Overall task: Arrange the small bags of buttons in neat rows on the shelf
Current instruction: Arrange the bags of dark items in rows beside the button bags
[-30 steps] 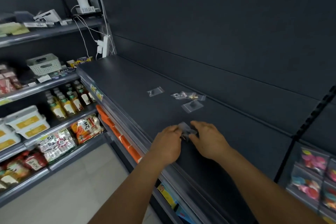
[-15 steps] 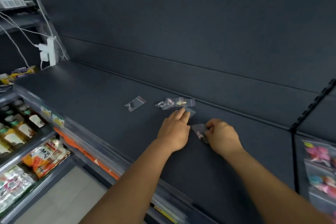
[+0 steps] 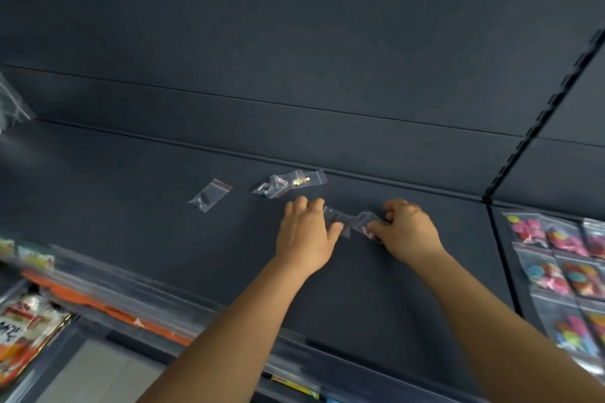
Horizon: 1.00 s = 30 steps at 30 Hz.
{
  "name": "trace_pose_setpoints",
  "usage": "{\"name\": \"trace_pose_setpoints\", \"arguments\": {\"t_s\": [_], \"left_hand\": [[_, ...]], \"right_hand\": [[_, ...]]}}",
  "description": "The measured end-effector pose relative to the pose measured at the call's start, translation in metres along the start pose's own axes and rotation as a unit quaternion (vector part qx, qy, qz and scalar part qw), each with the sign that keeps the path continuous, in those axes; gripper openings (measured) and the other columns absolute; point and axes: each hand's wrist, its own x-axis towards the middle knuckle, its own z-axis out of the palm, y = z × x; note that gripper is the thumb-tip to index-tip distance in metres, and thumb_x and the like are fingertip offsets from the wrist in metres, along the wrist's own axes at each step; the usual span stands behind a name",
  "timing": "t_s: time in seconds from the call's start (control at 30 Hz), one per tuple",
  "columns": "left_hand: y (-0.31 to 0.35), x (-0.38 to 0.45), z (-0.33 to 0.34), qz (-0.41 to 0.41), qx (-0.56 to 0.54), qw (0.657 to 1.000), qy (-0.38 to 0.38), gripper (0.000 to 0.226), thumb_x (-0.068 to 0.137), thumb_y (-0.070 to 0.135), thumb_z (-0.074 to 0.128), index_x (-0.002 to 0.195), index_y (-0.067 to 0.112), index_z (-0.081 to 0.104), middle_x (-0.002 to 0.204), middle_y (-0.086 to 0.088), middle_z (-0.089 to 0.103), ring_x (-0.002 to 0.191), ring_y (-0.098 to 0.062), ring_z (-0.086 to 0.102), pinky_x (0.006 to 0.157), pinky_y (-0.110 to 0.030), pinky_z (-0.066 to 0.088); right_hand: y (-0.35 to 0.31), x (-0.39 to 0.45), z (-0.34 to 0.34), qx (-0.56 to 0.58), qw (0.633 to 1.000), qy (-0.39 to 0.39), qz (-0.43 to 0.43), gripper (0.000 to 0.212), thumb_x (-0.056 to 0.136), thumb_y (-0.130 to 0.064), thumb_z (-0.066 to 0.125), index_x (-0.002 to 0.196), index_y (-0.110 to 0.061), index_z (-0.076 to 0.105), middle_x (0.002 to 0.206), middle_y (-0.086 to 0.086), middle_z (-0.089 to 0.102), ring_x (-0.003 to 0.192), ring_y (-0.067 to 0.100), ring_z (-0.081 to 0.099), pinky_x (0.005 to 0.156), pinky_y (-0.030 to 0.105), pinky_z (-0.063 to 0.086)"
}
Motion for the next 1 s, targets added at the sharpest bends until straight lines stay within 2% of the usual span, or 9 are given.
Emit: {"name": "trace_pose_setpoints", "arguments": {"t_s": [0.13,0.2,0.33,0.53,0.63,0.7,0.77,0.87,1.0], "left_hand": [[0.001,0.003,0.007,-0.035,0.048,0.998,0.021,0.055,0.085,0.054,0.055,0.125,0.016,0.051,0.123,-0.006,0.046,0.115,-0.026,0.036,0.097,-0.033,0.033],[0.003,0.005,0.008,-0.050,-0.003,0.998,0.022,0.044,0.084,0.049,0.060,0.117,0.020,0.057,0.118,-0.004,0.050,0.112,-0.025,0.039,0.094,-0.033,0.035],[0.010,0.003,0.007,-0.037,-0.129,0.991,0.017,0.013,0.084,0.027,0.065,0.093,0.023,0.058,0.089,0.008,0.056,0.101,-0.023,0.048,0.084,-0.033,0.043],[0.045,-0.006,0.002,-0.017,-0.358,0.933,-0.027,0.024,0.078,0.010,0.065,0.092,0.026,0.054,0.076,0.012,0.060,0.059,-0.002,0.053,0.046,-0.007,0.037],[0.077,-0.013,0.001,0.017,-0.417,0.907,-0.058,0.013,0.077,0.011,0.063,0.088,0.017,0.063,0.074,-0.001,0.066,0.062,-0.011,0.054,0.058,-0.025,0.048],[0.101,-0.021,0.002,0.031,-0.449,0.889,-0.085,0.007,0.080,0.014,0.062,0.086,0.014,0.065,0.084,-0.009,0.069,0.073,-0.021,0.062,0.071,-0.039,0.055],[0.127,-0.030,0.005,0.042,-0.476,0.871,-0.116,0.004,0.085,0.014,0.060,0.084,0.013,0.064,0.086,-0.008,0.071,0.081,-0.024,0.067,0.070,-0.036,0.058],[0.170,-0.043,0.014,0.057,-0.496,0.854,-0.147,0.009,0.090,0.011,0.056,0.085,0.016,0.062,0.083,0.001,0.070,0.075,-0.010,0.067,0.062,-0.022,0.056],[0.234,-0.071,0.030,0.073,-0.501,0.843,-0.180,0.016,0.092,0.006,0.053,0.091,0.015,0.066,0.087,-0.001,0.072,0.078,-0.014,0.068,0.070,-0.029,0.058]], "right_hand": [[-0.012,-0.005,0.001,-0.006,1.000,-0.023,0.020,0.008,0.079,-0.023,0.064,0.085,-0.020,0.060,0.080,0.000,0.059,0.078,0.020,0.058,0.050,0.020,0.034],[-0.014,-0.009,0.001,-0.003,1.000,-0.023,0.013,0.009,0.079,-0.017,0.060,0.071,-0.022,0.060,0.070,-0.001,0.058,0.067,0.017,0.055,0.046,0.020,0.035],[-0.009,-0.017,0.000,0.072,0.997,0.008,0.002,0.017,0.081,-0.015,0.061,0.066,-0.017,0.054,0.062,-0.003,0.054,0.056,0.011,0.049,0.044,0.021,0.035],[0.012,-0.042,-0.024,0.251,0.963,0.092,0.045,0.015,0.079,-0.023,0.069,0.079,-0.009,0.065,0.080,0.014,0.068,0.067,0.018,0.059,0.061,0.031,0.048],[0.031,-0.057,-0.044,0.329,0.937,0.102,0.065,0.014,0.081,-0.022,0.069,0.081,-0.009,0.064,0.081,0.018,0.068,0.066,0.021,0.060,0.068,0.043,0.055],[0.045,-0.067,-0.062,0.367,0.920,0.118,0.065,0.013,0.083,-0.018,0.068,0.081,-0.006,0.062,0.073,0.013,0.067,0.062,0.017,0.062,0.059,0.033,0.053],[0.061,-0.078,-0.080,0.405,0.903,0.135,0.057,0.009,0.085,-0.011,0.065,0.077,-0.010,0.061,0.067,0.003,0.067,0.058,0.011,0.065,0.052,0.022,0.051],[0.087,-0.099,-0.108,0.436,0.885,0.154,0.058,0.011,0.085,-0.011,0.063,0.075,-0.009,0.063,0.070,0.006,0.068,0.063,0.016,0.067,0.056,0.027,0.057],[0.136,-0.134,-0.147,0.449,0.871,0.186,0.078,0.020,0.087,-0.024,0.063,0.071,-0.015,0.071,0.073,0.007,0.072,0.064,0.017,0.068,0.055,0.024,0.054]]}}
